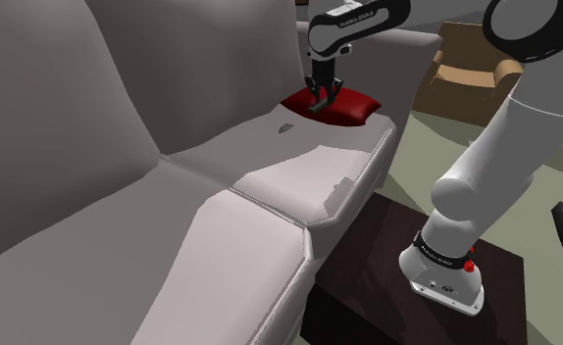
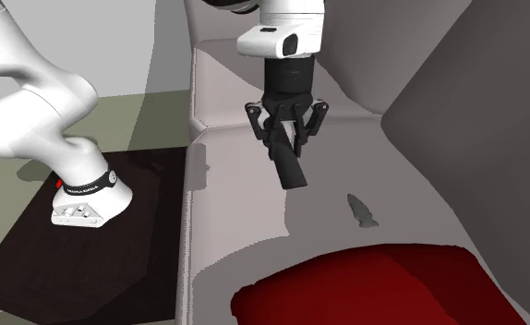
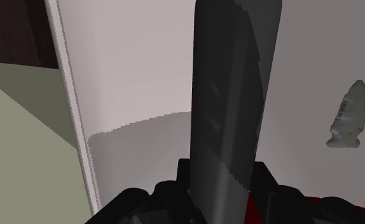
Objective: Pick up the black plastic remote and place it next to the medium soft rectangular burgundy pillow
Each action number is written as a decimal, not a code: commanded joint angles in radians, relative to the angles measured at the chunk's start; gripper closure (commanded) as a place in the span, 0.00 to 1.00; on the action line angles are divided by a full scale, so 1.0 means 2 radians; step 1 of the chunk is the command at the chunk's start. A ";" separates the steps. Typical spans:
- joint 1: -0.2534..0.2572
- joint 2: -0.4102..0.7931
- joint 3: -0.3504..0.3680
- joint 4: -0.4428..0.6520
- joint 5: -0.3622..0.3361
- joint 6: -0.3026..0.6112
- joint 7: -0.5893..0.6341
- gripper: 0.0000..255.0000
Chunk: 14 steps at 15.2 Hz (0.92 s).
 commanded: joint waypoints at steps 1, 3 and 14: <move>-0.010 -0.017 -0.011 -0.025 0.002 0.012 -0.020 1.00; -0.010 -0.015 -0.011 -0.035 0.000 0.025 -0.017 1.00; -0.011 0.009 -0.012 -0.083 -0.013 0.094 0.004 1.00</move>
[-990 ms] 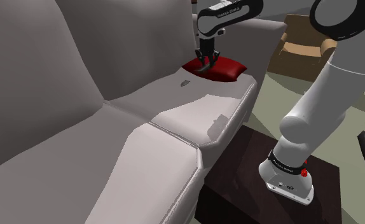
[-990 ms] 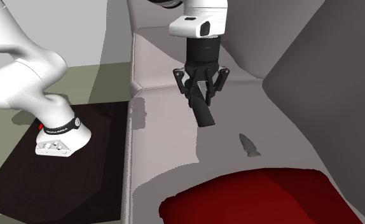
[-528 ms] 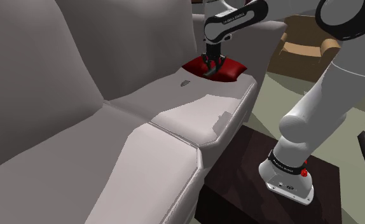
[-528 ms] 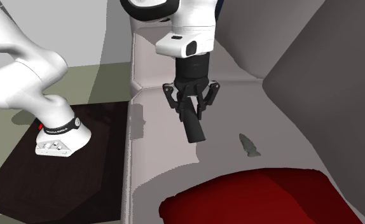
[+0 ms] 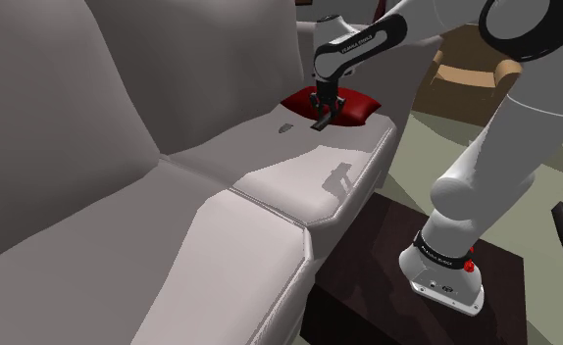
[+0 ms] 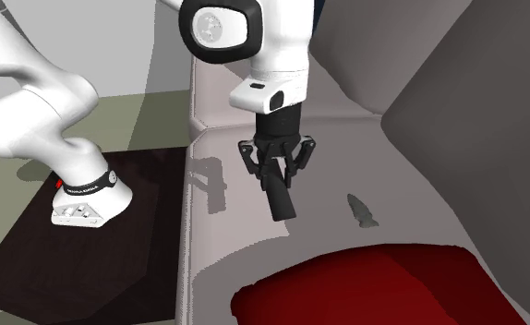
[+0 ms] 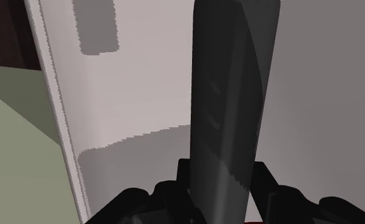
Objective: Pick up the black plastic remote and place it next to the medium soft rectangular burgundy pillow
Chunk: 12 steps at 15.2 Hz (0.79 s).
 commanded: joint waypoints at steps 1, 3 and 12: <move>-0.001 0.005 -0.001 -0.009 -0.003 0.014 0.003 1.00; -0.001 0.011 -0.001 -0.016 -0.006 0.026 0.007 1.00; -0.002 0.042 -0.003 -0.043 -0.025 0.081 0.029 1.00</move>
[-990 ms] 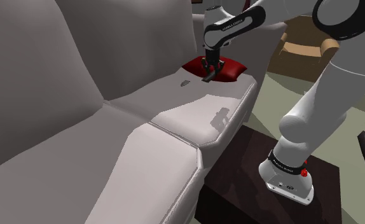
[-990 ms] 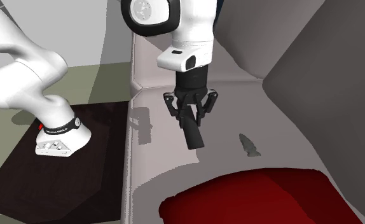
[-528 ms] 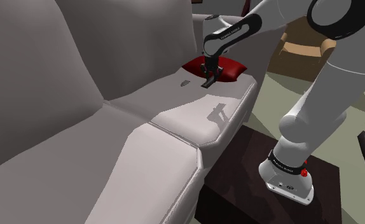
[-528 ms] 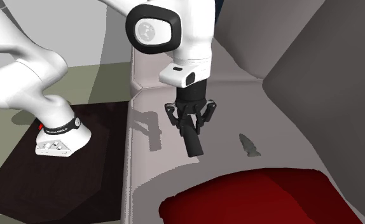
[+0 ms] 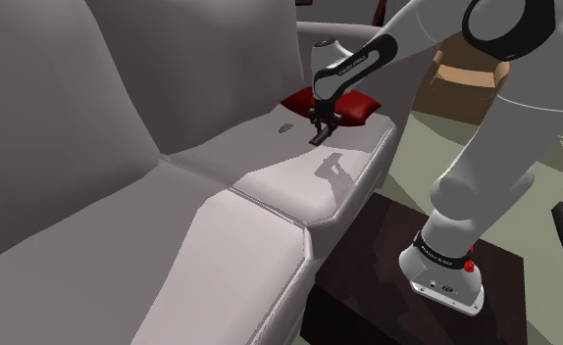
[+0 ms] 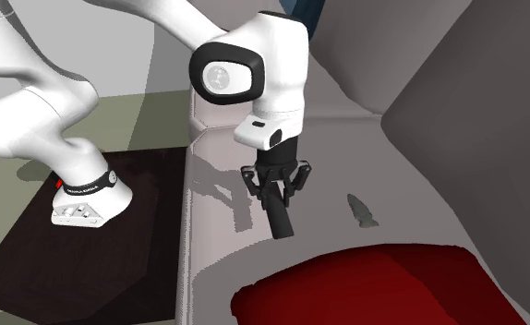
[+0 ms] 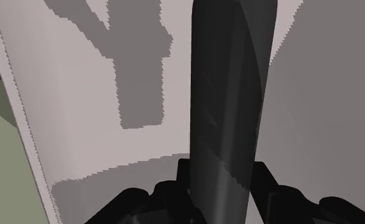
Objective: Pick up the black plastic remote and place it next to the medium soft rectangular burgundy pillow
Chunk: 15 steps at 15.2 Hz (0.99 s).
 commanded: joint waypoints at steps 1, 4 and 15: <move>-0.001 0.007 -0.001 -0.007 -0.005 0.013 0.005 1.00; -0.001 0.019 -0.002 -0.013 -0.013 0.031 0.013 1.00; -0.001 0.028 -0.003 -0.017 -0.018 0.043 0.019 0.00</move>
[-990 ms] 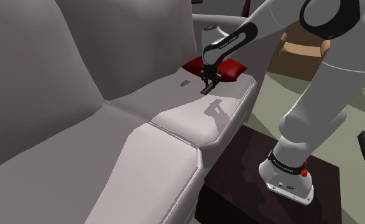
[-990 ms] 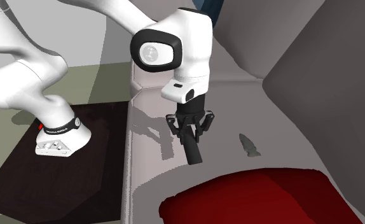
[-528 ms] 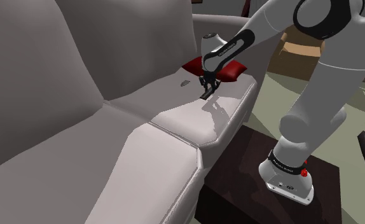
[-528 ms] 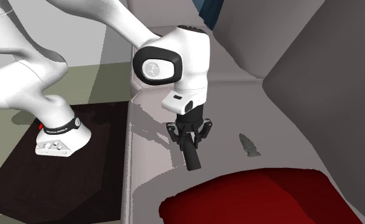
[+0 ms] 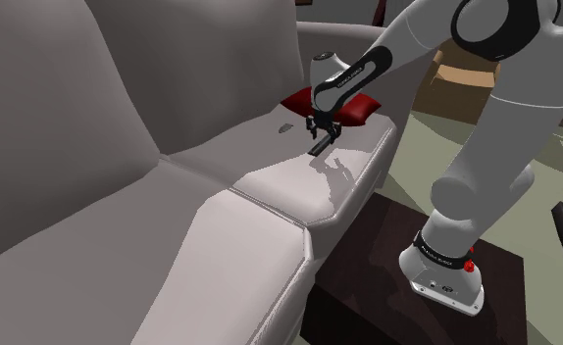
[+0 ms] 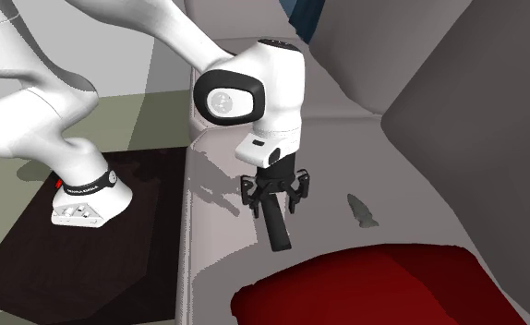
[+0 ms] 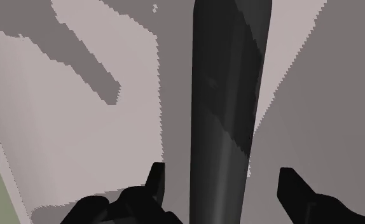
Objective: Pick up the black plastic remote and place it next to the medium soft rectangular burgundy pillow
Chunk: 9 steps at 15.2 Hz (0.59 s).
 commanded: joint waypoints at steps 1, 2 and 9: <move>0.000 0.000 0.000 0.000 0.000 0.000 0.000 0.00; 0.000 0.000 0.000 0.000 0.000 0.000 0.000 0.00; 0.006 -0.040 0.008 0.019 0.023 -0.057 -0.015 0.00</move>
